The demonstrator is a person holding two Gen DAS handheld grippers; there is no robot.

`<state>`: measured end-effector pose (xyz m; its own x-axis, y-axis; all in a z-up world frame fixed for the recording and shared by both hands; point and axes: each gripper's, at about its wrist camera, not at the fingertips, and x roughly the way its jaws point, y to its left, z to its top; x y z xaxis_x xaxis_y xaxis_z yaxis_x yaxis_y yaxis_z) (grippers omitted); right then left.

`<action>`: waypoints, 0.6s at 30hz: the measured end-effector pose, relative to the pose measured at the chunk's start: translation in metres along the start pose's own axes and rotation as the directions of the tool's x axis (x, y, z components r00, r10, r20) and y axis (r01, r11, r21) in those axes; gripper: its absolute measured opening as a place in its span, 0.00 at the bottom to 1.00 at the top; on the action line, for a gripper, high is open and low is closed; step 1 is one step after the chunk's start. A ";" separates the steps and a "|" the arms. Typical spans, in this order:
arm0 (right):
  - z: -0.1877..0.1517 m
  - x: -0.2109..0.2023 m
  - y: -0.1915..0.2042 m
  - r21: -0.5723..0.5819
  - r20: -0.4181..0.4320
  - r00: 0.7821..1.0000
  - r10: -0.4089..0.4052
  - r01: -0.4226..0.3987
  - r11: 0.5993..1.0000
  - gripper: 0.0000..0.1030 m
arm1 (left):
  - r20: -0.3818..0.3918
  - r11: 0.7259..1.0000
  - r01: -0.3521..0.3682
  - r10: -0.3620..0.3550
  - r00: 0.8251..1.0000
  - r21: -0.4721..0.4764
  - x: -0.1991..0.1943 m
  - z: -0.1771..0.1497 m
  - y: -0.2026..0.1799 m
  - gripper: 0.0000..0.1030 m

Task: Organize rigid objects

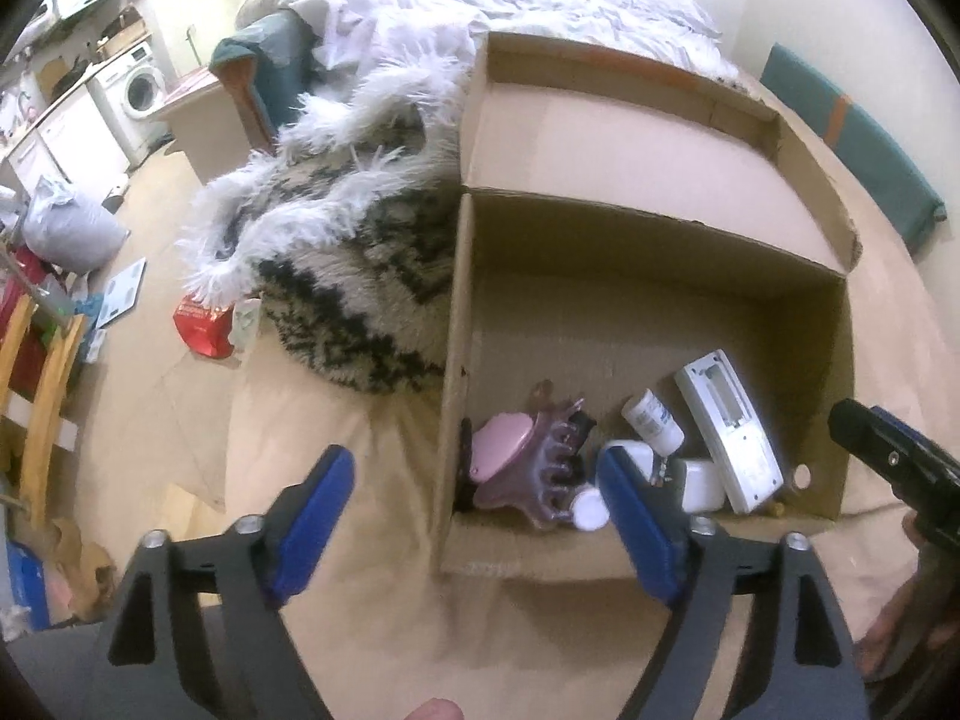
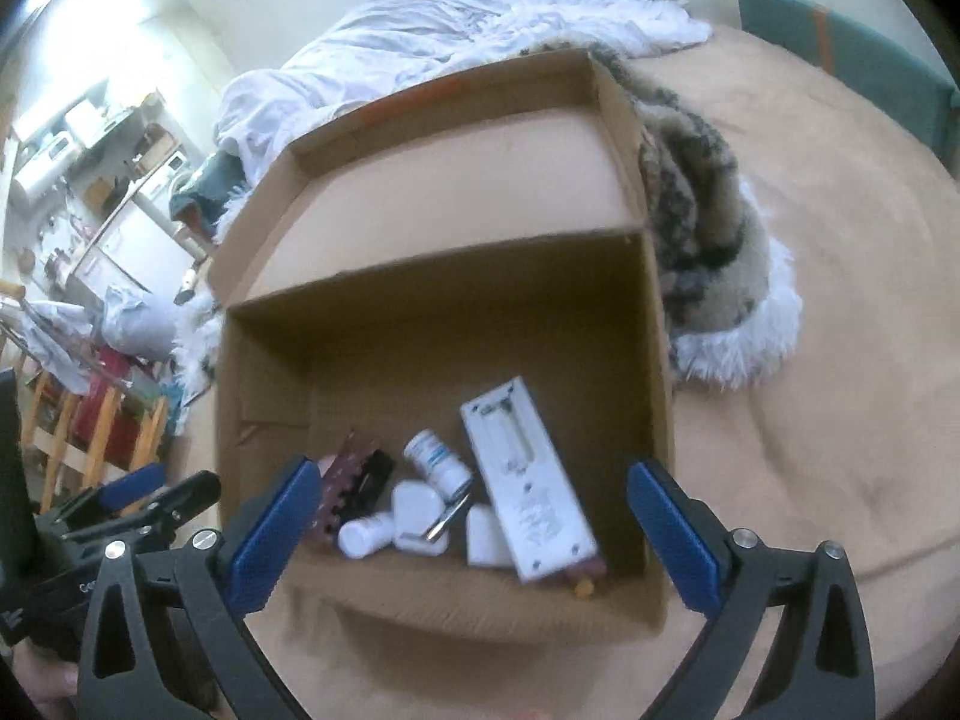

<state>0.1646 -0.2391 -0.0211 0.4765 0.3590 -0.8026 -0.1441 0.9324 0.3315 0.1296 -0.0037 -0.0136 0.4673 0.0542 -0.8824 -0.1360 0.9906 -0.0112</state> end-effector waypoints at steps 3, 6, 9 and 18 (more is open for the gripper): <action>-0.007 -0.015 0.008 -0.005 0.011 1.000 0.004 -0.004 1.000 1.00 | 0.001 1.000 0.024 -0.024 1.000 -0.016 -0.011 -0.010 0.006 0.85; -0.014 -0.031 0.018 -0.027 0.020 1.000 -0.006 0.006 1.000 1.00 | 0.007 0.999 0.045 -0.045 0.999 -0.020 -0.025 -0.020 0.012 0.92; -0.022 -0.047 0.025 -0.035 0.037 0.999 0.008 -0.007 0.999 1.00 | 0.038 0.999 0.053 -0.053 0.998 -0.007 -0.041 -0.029 0.015 0.96; -0.055 -0.081 0.032 -0.061 0.146 0.989 -0.014 0.023 0.998 1.00 | 0.245 0.997 0.067 -0.059 0.968 -0.024 -0.091 -0.056 0.026 0.97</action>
<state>0.0740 -0.2361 0.0268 0.6000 0.3356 -0.7262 -0.1858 0.9414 0.2815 0.0345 0.0105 0.0400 0.6742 0.0245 -0.7381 -0.1254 0.9887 -0.0817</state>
